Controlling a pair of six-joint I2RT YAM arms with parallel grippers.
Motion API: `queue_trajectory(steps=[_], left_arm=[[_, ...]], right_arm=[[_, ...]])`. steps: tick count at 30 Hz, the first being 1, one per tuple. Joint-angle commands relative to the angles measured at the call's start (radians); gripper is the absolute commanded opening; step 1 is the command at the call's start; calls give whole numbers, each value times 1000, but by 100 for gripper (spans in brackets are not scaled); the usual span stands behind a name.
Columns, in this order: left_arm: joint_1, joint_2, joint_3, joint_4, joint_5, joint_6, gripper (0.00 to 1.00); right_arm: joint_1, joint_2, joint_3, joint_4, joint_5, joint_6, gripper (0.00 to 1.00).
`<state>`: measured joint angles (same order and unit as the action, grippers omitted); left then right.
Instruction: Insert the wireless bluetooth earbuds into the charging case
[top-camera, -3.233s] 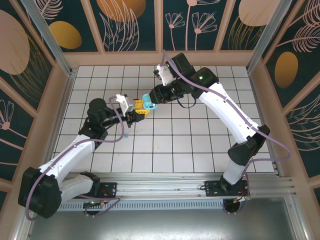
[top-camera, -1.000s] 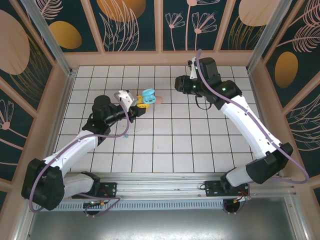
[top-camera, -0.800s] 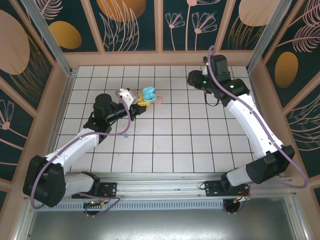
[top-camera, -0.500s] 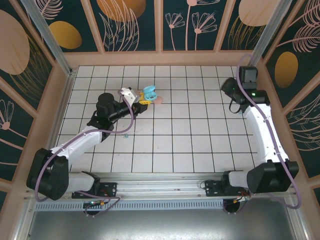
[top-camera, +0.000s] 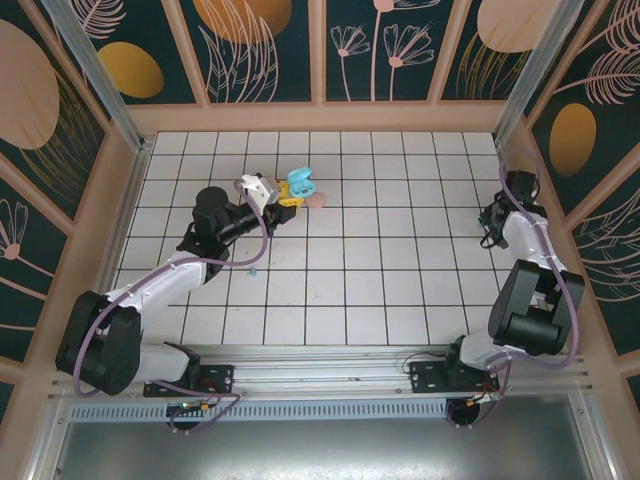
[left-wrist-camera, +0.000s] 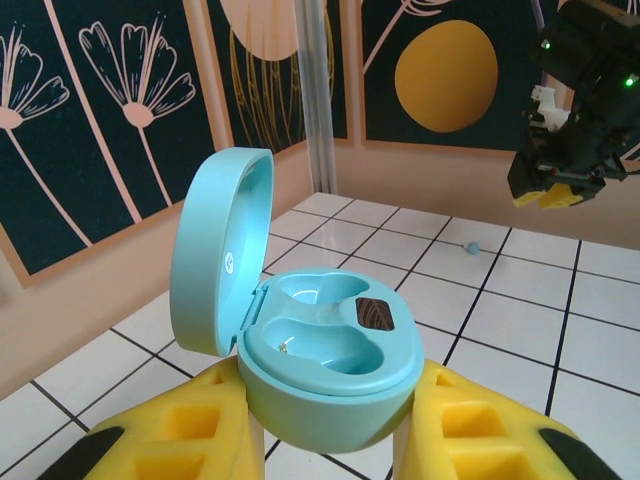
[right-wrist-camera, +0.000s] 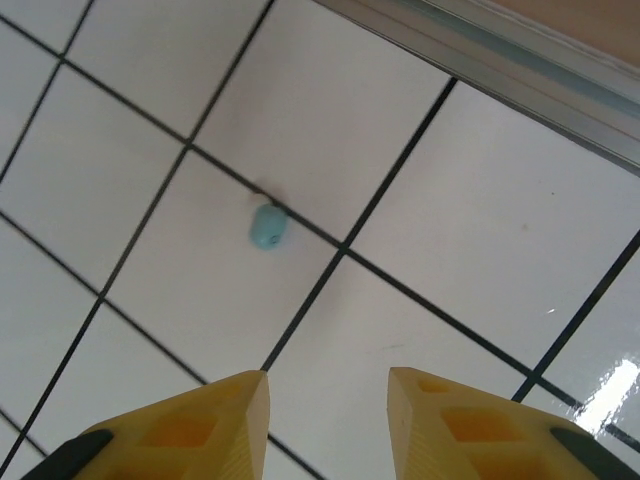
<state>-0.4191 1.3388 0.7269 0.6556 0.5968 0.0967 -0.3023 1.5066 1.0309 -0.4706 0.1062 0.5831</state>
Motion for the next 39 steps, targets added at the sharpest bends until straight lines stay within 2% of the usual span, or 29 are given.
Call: queue_trajectory(steps=[1,12,29,34,39], left_arm=[[-7,23,-5,61,29,-26,21],[-7,33,-3,56,25,-27,21],[-9,56,19,41,28,-23,21],[-9,54,20,34,24,-22,21],[-10,48,20,26,20,-19,21]], right_arm=[[-22,73,17,124,-52,-3,37],[-47,319,166,135,-123,-73,41],[-44,469,261,74,-151,-143,36],[-25,486,277,59,-159,-159,30],[-8,508,296,32,-172,-179,19]])
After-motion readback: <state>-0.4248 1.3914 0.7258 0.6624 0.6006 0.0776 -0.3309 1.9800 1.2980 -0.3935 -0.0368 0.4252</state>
